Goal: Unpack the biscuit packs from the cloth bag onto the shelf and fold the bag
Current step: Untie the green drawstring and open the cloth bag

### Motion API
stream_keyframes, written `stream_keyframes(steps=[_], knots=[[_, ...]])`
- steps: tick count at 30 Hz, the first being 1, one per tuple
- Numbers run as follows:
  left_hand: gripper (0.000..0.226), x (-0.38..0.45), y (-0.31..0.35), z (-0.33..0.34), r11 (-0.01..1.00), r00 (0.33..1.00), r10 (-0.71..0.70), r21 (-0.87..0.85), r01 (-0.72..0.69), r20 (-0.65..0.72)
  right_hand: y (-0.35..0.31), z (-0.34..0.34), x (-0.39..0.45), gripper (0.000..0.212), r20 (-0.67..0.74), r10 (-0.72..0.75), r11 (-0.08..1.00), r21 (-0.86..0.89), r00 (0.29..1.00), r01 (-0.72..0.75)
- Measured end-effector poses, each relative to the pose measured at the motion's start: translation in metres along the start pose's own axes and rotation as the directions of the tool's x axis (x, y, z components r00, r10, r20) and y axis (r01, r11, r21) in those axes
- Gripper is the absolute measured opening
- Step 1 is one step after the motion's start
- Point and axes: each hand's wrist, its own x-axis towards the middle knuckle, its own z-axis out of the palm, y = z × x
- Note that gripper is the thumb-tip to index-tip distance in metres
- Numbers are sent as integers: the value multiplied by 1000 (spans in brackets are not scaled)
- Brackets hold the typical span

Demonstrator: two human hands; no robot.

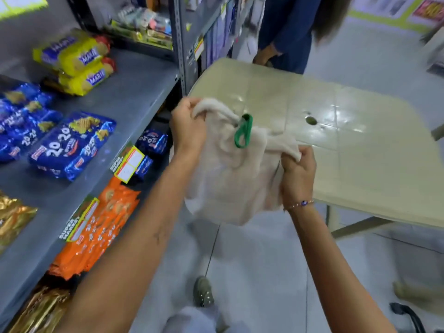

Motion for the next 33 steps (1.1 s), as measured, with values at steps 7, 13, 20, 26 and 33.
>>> stream_keyframes(steps=[7, 13, 20, 26, 33], knots=[[22, 67, 80, 57, 985, 988, 140, -113, -132, 68, -63, 16, 79, 27, -159, -149, 987, 42, 976, 158], [16, 116, 74, 109, 994, 988, 102, -58, -96, 119, -57, 29, 151, 28, -258, -155, 988, -43, 954, 149], [15, 167, 56, 163, 994, 982, 113, -23, -111, 151, -32, 26, 230, 24, -263, -167, 981, -145, 950, 132], [10, 194, 7, 207, 997, 972, 74, -29, -69, 223, 35, 12, 273, 9, -175, -114, 965, -253, 978, 67], [16, 176, -62, 204, 995, 884, 34, 65, -73, 466, 92, -16, 273, 14, -45, 27, 937, -348, 999, -41]])
